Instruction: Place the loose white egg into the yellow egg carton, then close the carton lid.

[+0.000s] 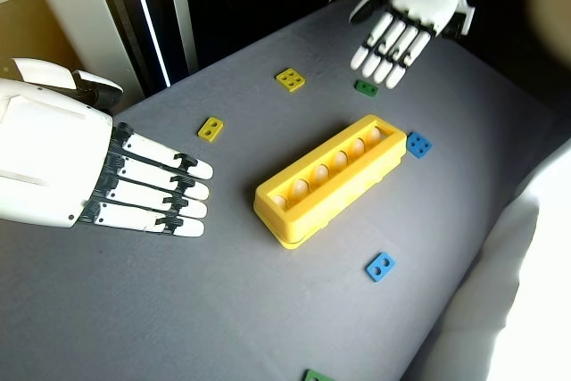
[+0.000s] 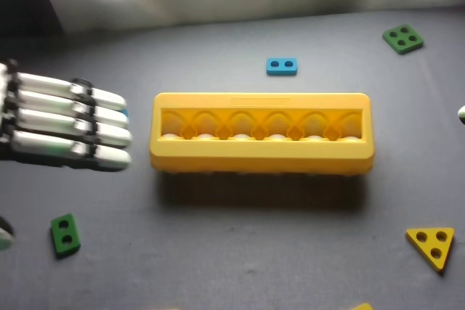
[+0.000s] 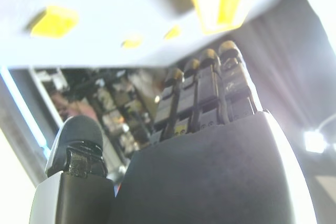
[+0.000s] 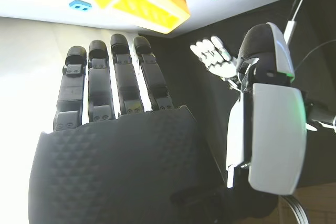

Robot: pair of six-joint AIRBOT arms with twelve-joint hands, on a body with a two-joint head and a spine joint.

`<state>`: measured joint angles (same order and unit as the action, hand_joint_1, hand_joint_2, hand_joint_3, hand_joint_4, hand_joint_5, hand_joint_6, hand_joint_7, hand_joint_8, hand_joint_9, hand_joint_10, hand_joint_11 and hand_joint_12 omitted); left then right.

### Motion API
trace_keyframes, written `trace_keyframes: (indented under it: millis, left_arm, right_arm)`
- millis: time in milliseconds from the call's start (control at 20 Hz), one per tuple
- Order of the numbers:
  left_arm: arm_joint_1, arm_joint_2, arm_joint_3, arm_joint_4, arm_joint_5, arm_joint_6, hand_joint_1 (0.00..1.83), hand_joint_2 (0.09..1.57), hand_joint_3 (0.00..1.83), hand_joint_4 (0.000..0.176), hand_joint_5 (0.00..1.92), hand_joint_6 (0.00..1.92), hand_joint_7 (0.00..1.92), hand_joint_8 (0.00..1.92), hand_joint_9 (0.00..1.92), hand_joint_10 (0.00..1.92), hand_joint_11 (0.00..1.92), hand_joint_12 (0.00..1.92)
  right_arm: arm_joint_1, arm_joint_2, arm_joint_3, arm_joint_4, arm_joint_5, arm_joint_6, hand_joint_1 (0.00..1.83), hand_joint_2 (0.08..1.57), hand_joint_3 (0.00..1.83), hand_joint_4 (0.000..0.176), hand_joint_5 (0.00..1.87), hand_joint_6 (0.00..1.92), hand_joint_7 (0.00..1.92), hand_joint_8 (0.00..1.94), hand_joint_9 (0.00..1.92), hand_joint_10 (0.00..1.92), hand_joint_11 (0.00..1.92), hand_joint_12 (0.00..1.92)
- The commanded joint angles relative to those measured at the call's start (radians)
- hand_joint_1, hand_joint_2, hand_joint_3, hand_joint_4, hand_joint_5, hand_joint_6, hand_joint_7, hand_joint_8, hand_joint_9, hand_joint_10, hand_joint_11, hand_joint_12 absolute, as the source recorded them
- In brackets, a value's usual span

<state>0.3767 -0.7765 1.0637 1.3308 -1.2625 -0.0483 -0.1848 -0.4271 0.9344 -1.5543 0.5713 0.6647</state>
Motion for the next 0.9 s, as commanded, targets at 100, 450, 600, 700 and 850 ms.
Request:
trace_keyframes:
  millis: [100,450,600,700,850]
  left_arm:
    - [-0.025,0.048,0.010,-0.080,-0.081,-0.009,0.00,1.27,0.00,0.000,0.00,0.00,0.00,0.00,0.00,0.00,0.00,0.00]
    - [-0.046,0.077,0.001,-0.068,-0.061,-0.039,0.00,1.28,0.00,0.000,0.00,0.00,0.00,0.00,0.00,0.00,0.00,0.00]
    - [-0.047,0.079,-0.001,-0.069,-0.049,-0.041,0.00,1.27,0.00,0.000,0.00,0.00,0.00,0.00,0.00,0.00,0.00,0.00]
    - [-0.044,0.078,-0.010,-0.069,-0.017,-0.038,0.00,1.27,0.00,0.000,0.00,0.00,0.00,0.00,0.00,0.00,0.00,0.00]
    - [-0.043,0.077,-0.030,-0.049,0.008,-0.035,0.00,1.27,0.00,0.000,0.00,0.00,0.00,0.00,0.00,0.00,0.00,0.00]
  right_arm:
    - [0.009,0.013,-0.003,0.053,0.013,0.000,0.25,0.96,0.00,0.000,0.12,0.00,0.12,0.00,0.07,0.00,0.03,0.02]
    - [0.009,0.013,-0.008,0.053,0.015,-0.003,0.25,0.96,0.00,0.000,0.13,0.00,0.12,0.00,0.07,0.00,0.02,0.02]
    - [0.008,0.013,-0.008,0.053,0.016,-0.004,0.23,0.96,0.00,0.000,0.14,0.01,0.14,0.01,0.08,0.01,0.03,0.02]
    - [0.008,0.013,-0.008,0.053,0.016,-0.006,0.22,0.96,0.00,0.000,0.14,0.01,0.14,0.01,0.09,0.01,0.04,0.02]
    - [0.007,0.013,-0.008,0.053,0.016,-0.007,0.24,0.96,0.00,0.000,0.13,0.00,0.14,0.00,0.08,0.01,0.03,0.02]
